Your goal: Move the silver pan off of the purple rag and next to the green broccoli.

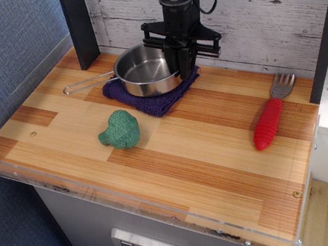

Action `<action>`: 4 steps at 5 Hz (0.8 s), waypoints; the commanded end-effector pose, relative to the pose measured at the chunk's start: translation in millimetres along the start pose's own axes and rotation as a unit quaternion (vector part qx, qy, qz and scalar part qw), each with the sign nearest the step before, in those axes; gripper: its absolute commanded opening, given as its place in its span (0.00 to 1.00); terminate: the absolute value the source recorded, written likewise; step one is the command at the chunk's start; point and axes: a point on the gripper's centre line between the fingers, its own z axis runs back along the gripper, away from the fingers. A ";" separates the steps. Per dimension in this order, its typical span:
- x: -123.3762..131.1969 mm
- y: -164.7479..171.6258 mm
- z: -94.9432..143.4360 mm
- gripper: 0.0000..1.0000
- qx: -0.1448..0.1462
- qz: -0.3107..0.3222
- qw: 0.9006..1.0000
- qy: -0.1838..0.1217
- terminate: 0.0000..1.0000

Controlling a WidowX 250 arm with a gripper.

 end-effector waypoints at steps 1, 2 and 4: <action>2.2 30.5 103.7 0.00 -0.007 0.048 0.991 -0.125 0.00; -23.5 55.6 116.2 0.00 -0.002 0.080 0.989 -0.127 0.00; -83.5 91.5 90.6 0.00 0.010 0.104 0.992 -0.077 0.00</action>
